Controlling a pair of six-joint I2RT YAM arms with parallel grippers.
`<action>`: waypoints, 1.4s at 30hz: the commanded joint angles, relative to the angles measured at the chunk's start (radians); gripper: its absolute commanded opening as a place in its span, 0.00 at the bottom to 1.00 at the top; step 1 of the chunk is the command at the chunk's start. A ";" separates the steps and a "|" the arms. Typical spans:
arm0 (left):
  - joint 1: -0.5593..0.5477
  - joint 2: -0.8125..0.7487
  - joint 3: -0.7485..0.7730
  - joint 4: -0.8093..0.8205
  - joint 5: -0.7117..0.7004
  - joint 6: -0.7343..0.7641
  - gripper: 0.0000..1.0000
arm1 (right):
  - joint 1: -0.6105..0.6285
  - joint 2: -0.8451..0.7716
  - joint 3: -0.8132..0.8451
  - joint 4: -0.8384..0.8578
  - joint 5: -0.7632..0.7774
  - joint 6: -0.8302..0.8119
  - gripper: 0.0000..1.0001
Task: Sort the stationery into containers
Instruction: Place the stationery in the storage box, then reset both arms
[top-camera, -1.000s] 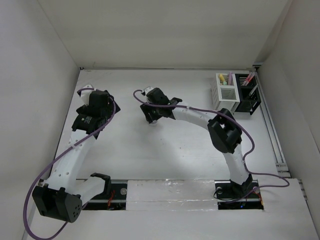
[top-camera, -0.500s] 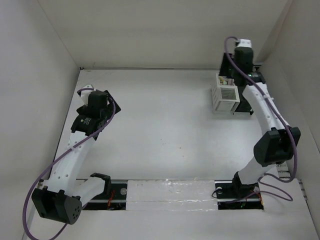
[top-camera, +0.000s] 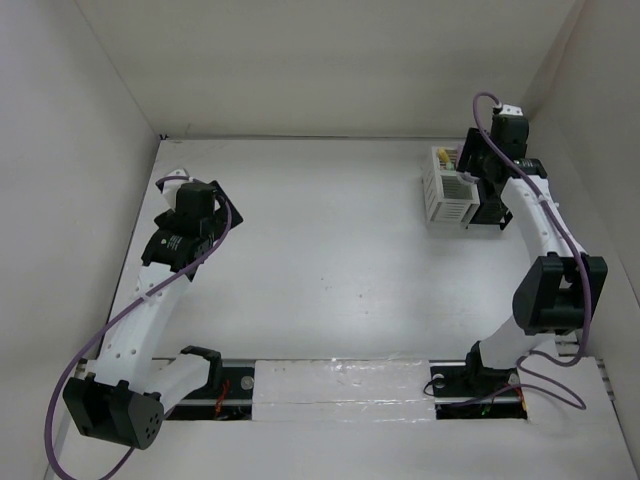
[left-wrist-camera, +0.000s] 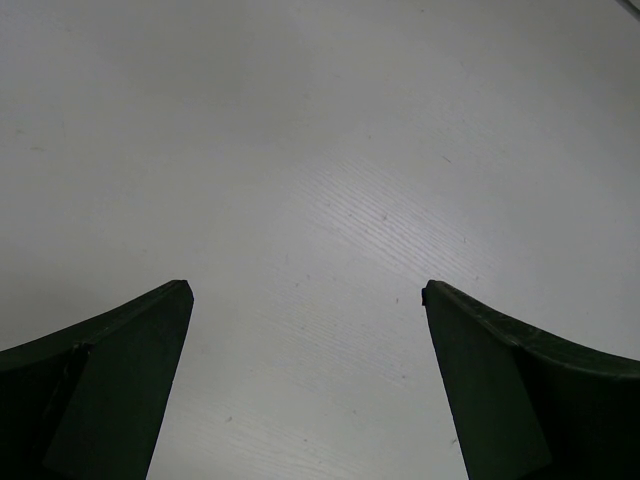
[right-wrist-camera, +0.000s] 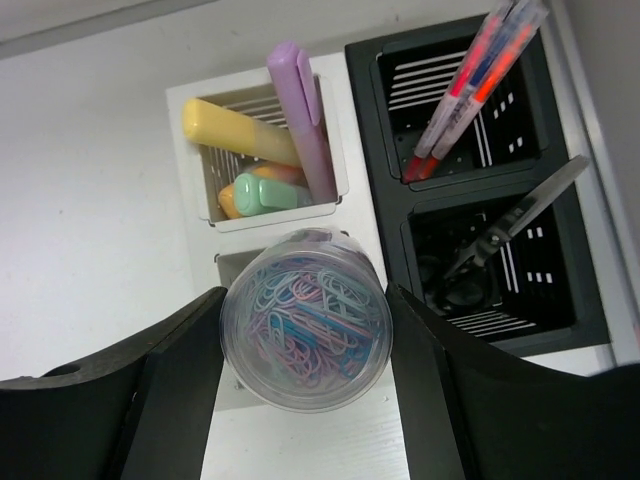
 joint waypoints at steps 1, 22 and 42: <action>-0.005 -0.021 -0.004 0.029 0.005 0.010 1.00 | 0.013 0.014 -0.030 0.089 -0.027 0.003 0.00; -0.005 -0.021 -0.013 0.038 0.014 0.010 1.00 | 0.043 0.044 -0.078 0.124 -0.046 0.003 0.01; -0.005 -0.031 0.058 -0.010 -0.042 -0.005 1.00 | 0.401 -0.314 0.102 -0.097 0.261 0.003 1.00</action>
